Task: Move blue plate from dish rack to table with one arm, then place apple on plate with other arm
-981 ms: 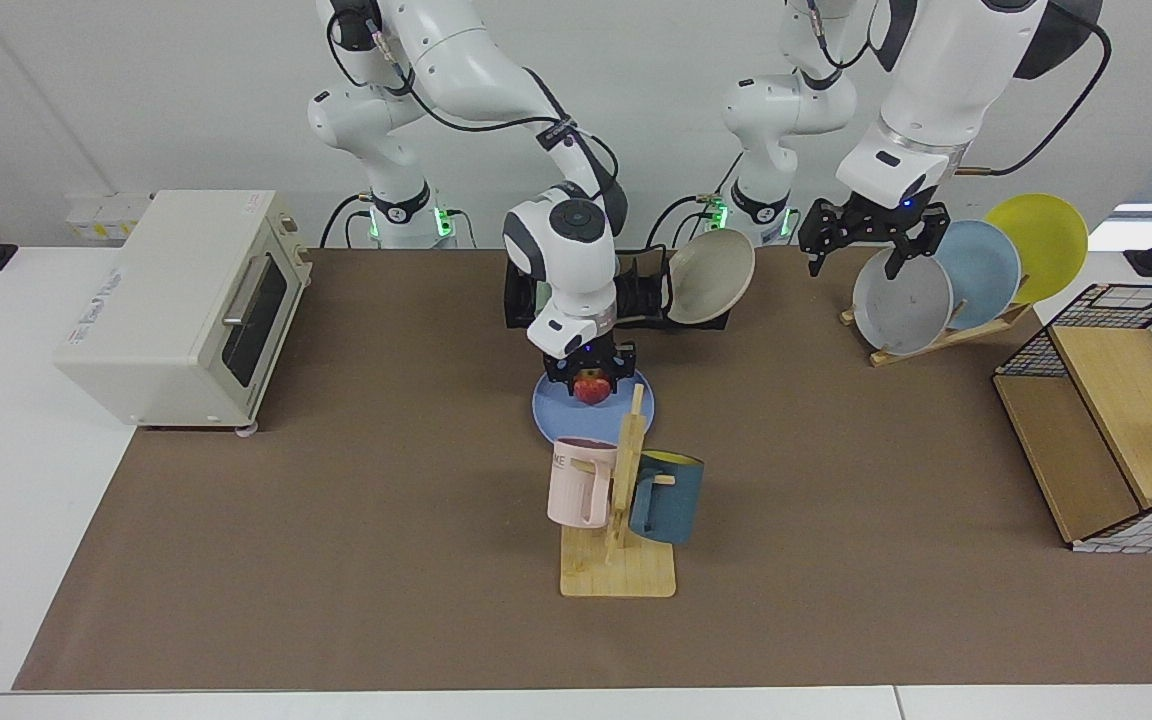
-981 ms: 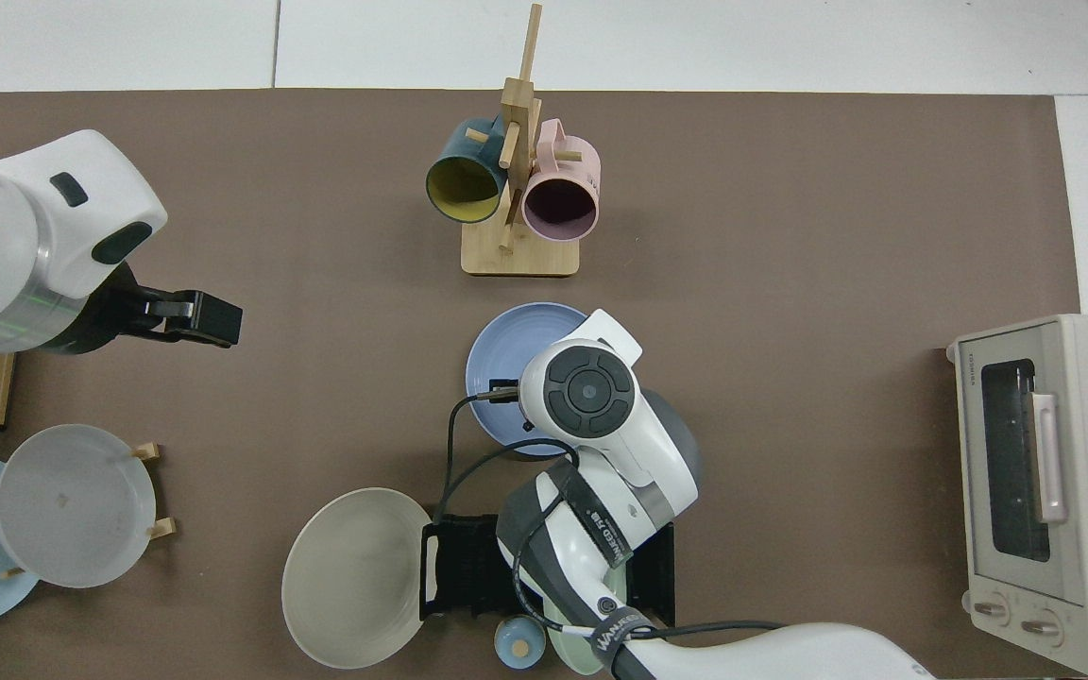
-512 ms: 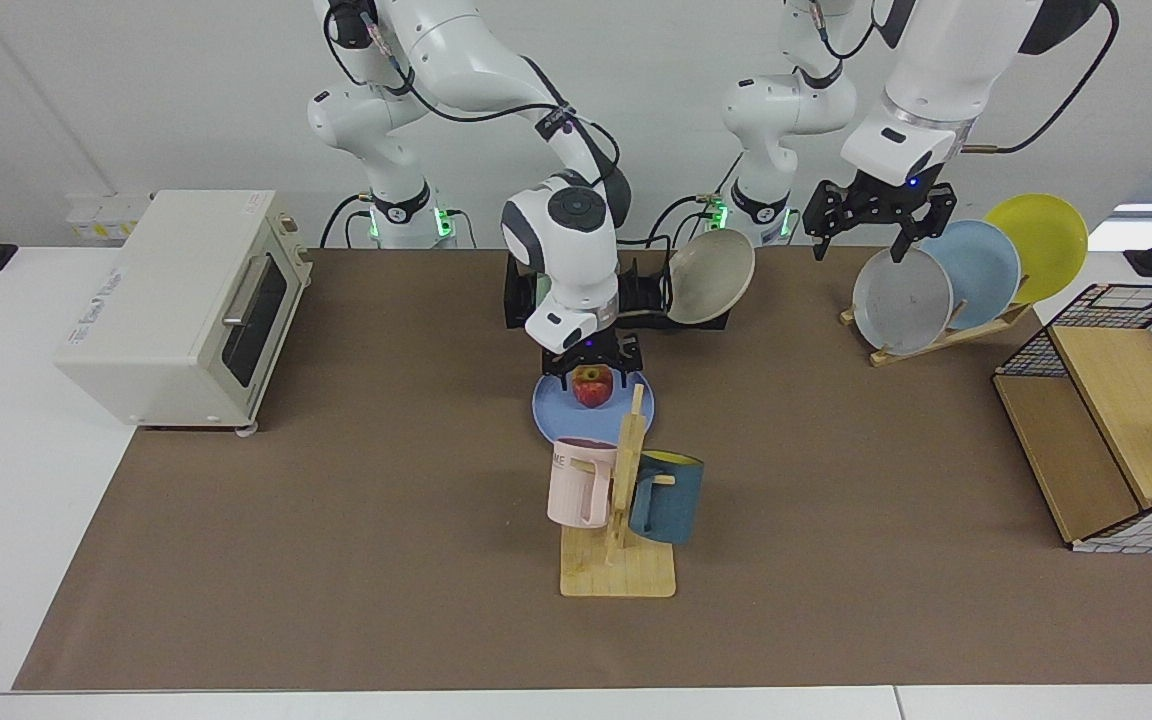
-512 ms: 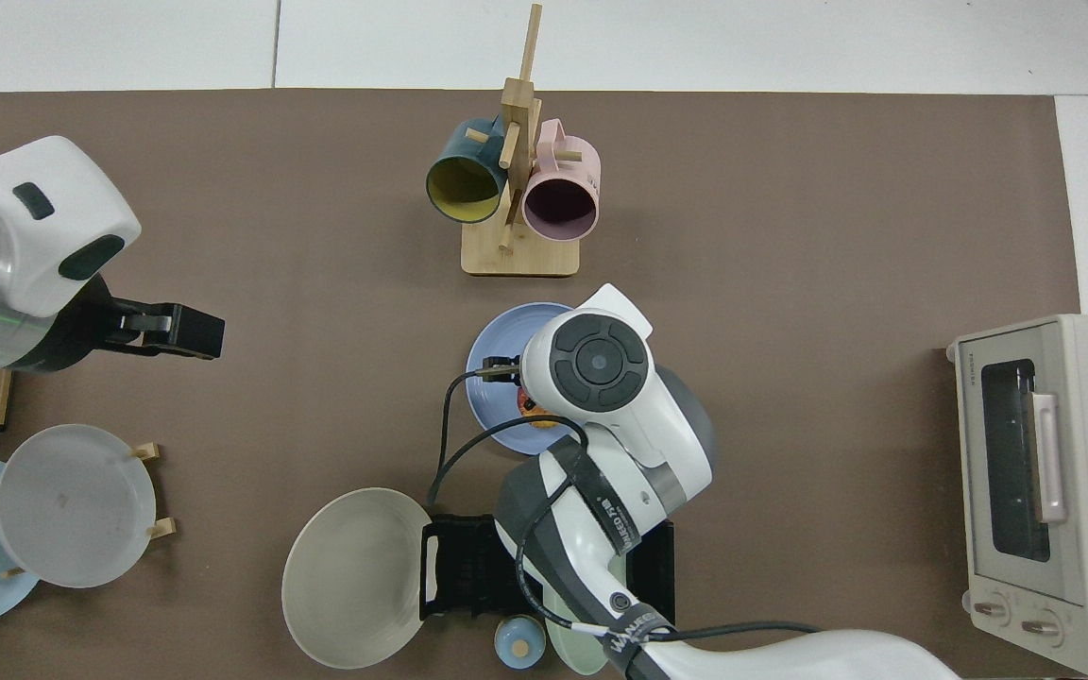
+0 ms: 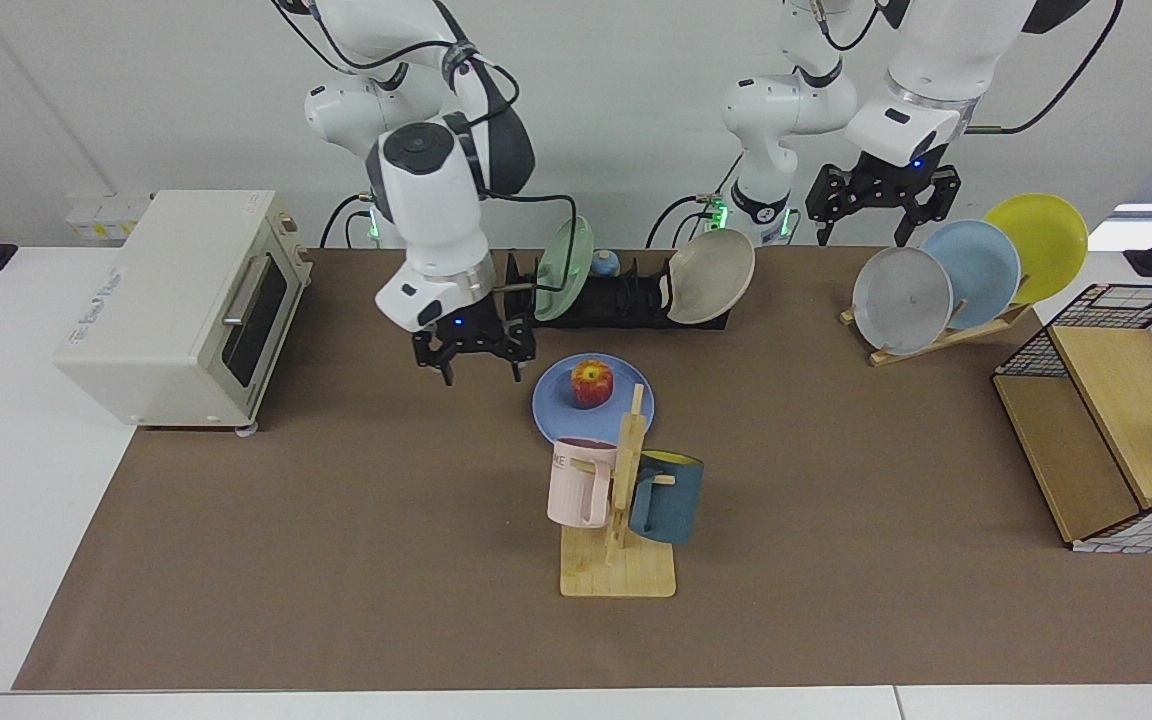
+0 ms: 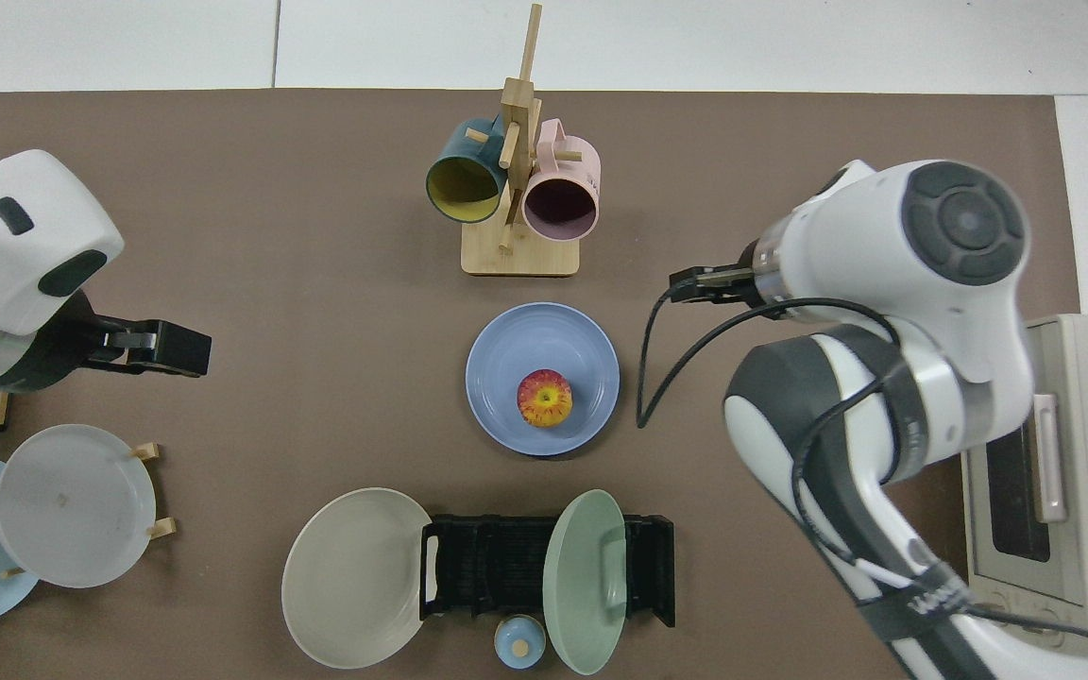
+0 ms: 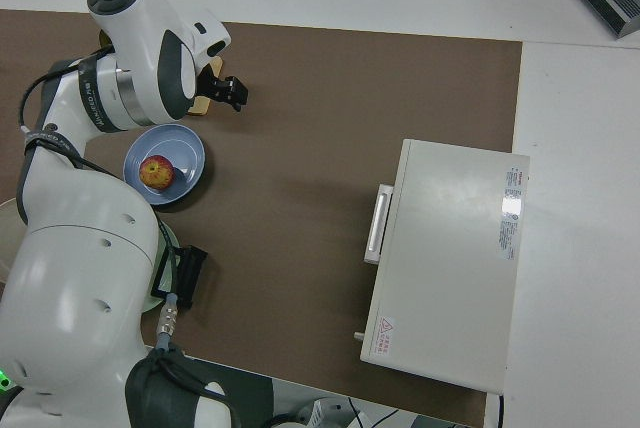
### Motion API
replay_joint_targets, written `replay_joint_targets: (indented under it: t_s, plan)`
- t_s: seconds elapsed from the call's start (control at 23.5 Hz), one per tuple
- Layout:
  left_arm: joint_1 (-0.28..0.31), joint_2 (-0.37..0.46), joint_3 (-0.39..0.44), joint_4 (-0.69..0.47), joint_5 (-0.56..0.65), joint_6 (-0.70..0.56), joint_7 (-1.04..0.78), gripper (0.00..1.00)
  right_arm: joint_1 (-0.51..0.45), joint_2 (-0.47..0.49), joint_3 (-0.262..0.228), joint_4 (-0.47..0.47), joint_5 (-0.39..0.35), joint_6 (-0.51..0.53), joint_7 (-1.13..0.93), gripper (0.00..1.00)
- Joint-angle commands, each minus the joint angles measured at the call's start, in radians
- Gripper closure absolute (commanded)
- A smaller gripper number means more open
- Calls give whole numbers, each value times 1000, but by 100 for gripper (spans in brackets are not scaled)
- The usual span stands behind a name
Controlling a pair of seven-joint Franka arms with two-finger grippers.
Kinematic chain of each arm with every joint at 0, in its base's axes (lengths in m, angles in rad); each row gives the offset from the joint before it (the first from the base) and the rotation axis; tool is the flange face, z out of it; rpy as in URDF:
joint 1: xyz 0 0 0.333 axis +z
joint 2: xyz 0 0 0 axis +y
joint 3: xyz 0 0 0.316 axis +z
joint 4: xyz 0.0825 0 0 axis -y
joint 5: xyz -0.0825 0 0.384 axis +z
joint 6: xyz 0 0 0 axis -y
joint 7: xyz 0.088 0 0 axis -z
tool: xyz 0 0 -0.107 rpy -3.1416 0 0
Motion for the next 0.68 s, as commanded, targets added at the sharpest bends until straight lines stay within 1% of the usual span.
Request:
replay_joint_targets:
  t_s: [0.0,0.17,0.3,0.47,0.64]
  plan:
    - [-1,-9,4,10,22,-28,-10,0,-103,-58,16,9,-8,-111,-186,0]
    - [-1,-10,12,10,22,-28,-11,0,-209,-118,17,16,-9,-209,-315,0]
    - [-1,-10,18,10,22,-28,-11,0,-257,-159,16,16,-9,-286,-355,0]
    - [-1,-10,18,10,22,-28,-11,0,-271,-192,9,12,-19,-376,-308,0]
    - [0,-10,18,10,22,-28,-11,0,-268,-204,16,6,-45,-396,-211,0]
